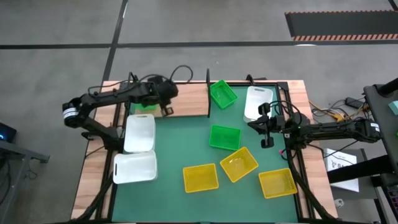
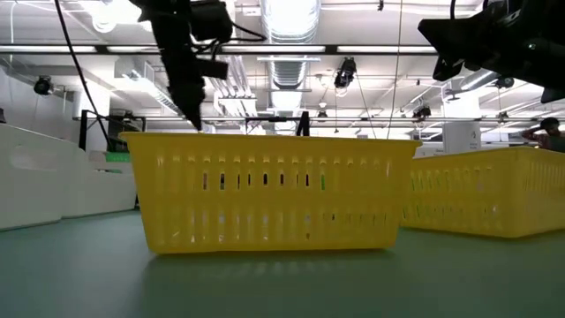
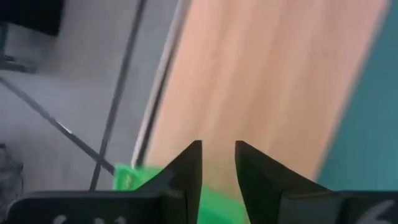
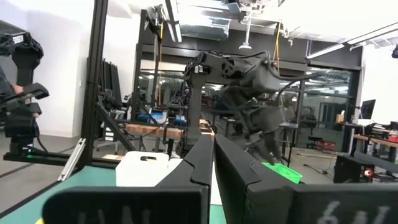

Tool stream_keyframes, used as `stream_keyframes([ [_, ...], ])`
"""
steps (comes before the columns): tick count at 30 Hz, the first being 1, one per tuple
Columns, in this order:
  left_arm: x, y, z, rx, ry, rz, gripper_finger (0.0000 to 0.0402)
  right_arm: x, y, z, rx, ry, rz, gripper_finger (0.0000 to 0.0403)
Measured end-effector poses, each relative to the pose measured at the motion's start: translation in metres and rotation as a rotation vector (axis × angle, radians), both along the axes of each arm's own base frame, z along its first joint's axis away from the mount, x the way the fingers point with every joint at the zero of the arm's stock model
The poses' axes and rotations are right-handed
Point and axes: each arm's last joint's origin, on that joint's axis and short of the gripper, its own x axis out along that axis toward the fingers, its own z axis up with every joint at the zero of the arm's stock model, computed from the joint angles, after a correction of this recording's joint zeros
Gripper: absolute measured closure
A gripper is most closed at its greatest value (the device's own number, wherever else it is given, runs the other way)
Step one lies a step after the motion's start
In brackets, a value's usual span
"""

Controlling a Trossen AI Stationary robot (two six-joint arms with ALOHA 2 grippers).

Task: Stack baskets on shelf by color
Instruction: Put the bottom left green bin on the shelf

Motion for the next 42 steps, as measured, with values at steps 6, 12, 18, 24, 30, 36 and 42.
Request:
stream_keyframes([
  [6, -0.011, 0.037, -0.011, 0.001, -0.004, 0.146, 0.0376, 0.0, 0.0, 0.0, 0.0, 0.001, 0.0, 0.0394],
  [12, -0.024, 0.052, -0.027, -0.031, 0.026, 0.245, 0.0397, 0.0, 0.0, 0.0, 0.0, 0.003, 0.0, 0.0394],
  [18, -0.033, 0.044, -0.038, -0.093, 0.096, 0.286, 0.0396, 0.0, 0.0, 0.0, 0.0, 0.005, -0.001, 0.0394],
  [24, -0.042, 0.038, -0.04, -0.141, 0.159, 0.32, 0.0395, 0.0, 0.0, -0.001, -0.006, 0.006, -0.003, 0.0394],
  [30, -0.053, 0.026, -0.027, -0.221, 0.173, 0.191, 0.0395, 0.0, 0.0, -0.001, -0.006, 0.006, -0.003, 0.0394],
  [36, -0.063, 0.019, -0.03, -0.278, 0.151, 0.059, 0.0395, 0.0, 0.0, -0.001, -0.008, 0.006, -0.004, 0.0394],
  [42, -0.063, 0.018, -0.041, -0.307, 0.148, 0.049, 0.0395, 0.0, 0.0, -0.001, -0.007, 0.007, -0.004, 0.0394],
])
